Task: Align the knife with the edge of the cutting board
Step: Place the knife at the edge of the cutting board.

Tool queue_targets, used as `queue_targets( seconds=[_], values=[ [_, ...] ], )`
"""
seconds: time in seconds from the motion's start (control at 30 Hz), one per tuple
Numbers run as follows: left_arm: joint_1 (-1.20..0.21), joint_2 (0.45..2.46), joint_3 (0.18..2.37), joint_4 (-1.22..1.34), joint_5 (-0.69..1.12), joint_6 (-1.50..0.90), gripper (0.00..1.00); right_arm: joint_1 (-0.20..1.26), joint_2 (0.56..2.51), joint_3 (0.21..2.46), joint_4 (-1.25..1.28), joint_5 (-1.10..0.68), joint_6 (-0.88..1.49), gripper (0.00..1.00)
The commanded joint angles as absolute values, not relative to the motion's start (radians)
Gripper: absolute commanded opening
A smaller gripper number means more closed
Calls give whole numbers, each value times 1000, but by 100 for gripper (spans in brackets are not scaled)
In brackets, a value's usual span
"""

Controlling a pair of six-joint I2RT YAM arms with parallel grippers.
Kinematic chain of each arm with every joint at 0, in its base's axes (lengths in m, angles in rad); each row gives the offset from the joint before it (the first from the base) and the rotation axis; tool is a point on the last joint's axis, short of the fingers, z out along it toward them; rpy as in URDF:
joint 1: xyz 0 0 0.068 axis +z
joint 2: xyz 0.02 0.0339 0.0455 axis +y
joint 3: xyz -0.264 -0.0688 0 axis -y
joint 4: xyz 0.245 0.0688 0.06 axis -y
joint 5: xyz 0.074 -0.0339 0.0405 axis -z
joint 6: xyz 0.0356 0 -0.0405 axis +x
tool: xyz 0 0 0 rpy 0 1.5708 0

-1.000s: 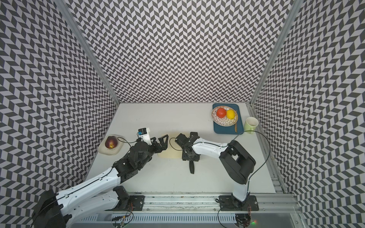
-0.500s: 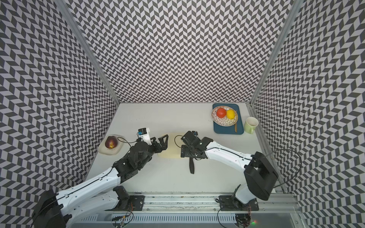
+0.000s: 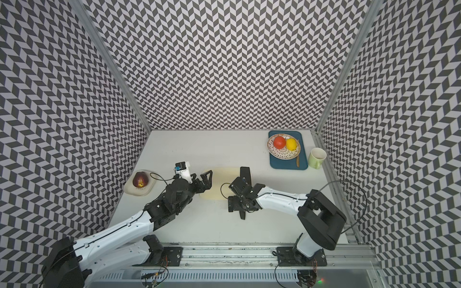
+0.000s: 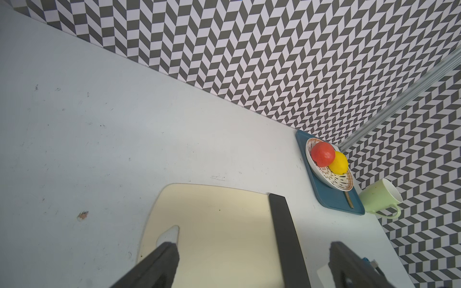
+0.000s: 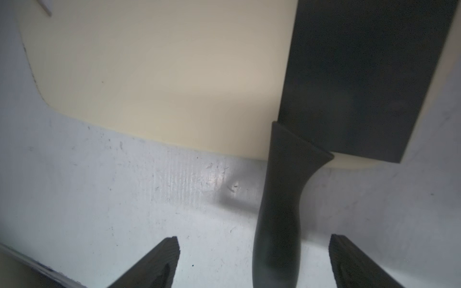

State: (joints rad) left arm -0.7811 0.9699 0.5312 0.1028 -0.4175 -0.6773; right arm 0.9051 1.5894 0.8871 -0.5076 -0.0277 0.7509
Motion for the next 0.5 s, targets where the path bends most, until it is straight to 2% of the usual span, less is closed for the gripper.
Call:
queue_targets(
  seconds=[0.0,0.47],
  values=[
    [-784,980,528,109,-430,-664,100,924,1612,896,-462,-43,755,97],
    [-782,987,529,111,-429,-665,100,954,1637,907,-452,-62,766,96]
  ],
)
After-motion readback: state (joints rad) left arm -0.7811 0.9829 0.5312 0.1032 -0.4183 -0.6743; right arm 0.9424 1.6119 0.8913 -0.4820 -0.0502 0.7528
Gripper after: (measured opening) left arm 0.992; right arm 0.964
